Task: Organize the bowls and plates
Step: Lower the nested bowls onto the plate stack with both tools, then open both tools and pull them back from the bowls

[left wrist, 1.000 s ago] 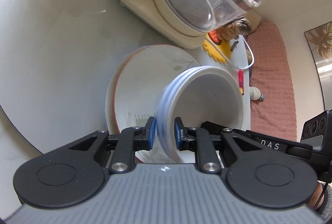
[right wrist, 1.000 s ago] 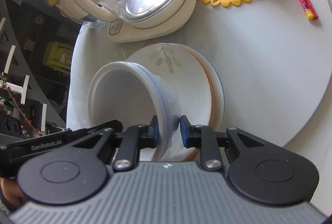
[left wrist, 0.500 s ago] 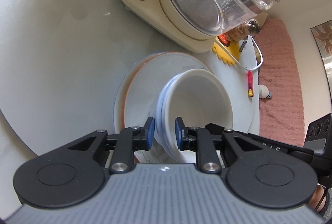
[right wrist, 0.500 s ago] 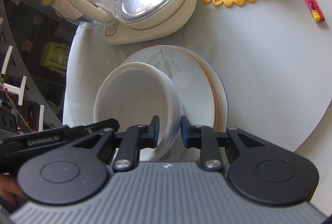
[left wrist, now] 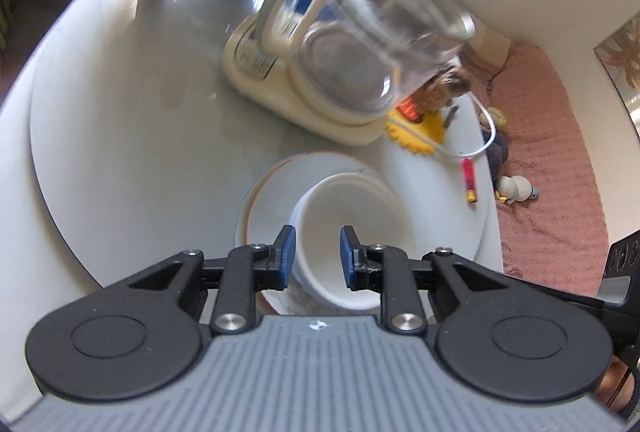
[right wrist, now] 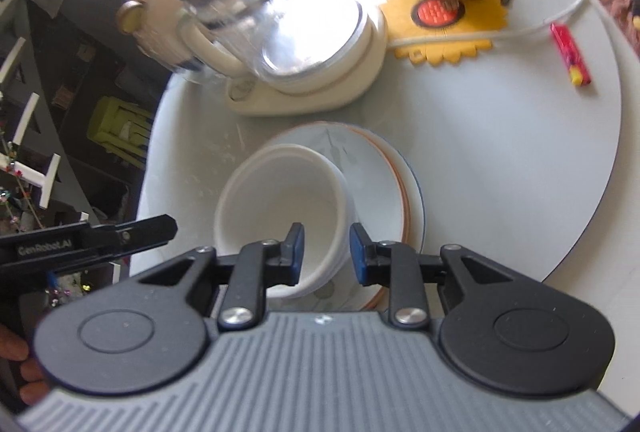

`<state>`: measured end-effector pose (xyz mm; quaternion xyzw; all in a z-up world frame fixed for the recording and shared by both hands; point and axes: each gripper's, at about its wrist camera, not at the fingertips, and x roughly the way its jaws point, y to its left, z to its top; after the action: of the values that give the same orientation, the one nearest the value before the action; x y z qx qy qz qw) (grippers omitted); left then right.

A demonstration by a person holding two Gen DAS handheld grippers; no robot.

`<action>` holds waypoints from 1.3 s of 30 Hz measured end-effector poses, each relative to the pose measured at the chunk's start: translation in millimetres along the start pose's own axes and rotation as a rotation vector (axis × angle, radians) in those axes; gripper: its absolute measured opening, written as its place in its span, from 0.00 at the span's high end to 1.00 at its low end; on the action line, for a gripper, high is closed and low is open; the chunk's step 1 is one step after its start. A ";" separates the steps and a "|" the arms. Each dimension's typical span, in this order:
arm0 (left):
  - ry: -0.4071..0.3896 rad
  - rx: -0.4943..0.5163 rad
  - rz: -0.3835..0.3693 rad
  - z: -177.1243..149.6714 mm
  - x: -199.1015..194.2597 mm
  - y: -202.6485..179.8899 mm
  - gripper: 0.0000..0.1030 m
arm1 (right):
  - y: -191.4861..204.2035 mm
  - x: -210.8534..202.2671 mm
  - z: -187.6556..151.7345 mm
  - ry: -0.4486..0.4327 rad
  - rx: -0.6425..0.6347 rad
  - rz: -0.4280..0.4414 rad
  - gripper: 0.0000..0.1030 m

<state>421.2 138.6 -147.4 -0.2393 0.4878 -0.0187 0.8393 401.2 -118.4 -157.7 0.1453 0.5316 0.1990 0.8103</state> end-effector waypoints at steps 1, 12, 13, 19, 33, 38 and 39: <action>-0.012 0.016 0.003 -0.1 -7.3 -6.4 0.74 | 1.7 -6.8 0.5 -0.015 -0.006 0.001 0.72; -0.208 0.167 0.041 -26.3 -99.0 -72.7 0.74 | 21.4 -89.0 -4.9 -0.161 -0.104 0.025 0.72; -0.221 0.164 0.035 -29.8 -106.5 -77.2 0.74 | 22.7 -96.5 -5.9 -0.172 -0.111 0.028 0.72; -0.278 0.182 0.047 -56.3 -145.1 -104.4 0.71 | 28.3 -144.4 -14.9 -0.251 -0.169 0.048 0.72; -0.375 0.221 0.052 -131.6 -212.7 -140.3 0.70 | 37.6 -223.5 -67.0 -0.396 -0.283 0.047 0.72; -0.374 0.275 0.039 -151.7 -233.6 -136.2 0.70 | 47.6 -239.5 -94.3 -0.452 -0.260 0.039 0.72; -0.368 0.280 0.033 -155.4 -237.2 -134.1 0.70 | 49.8 -241.9 -99.2 -0.459 -0.254 0.037 0.72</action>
<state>195.5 23.1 37.3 -0.1119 0.3229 -0.0283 0.9394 215.7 -187.6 20.1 0.0935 0.3016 0.2409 0.9178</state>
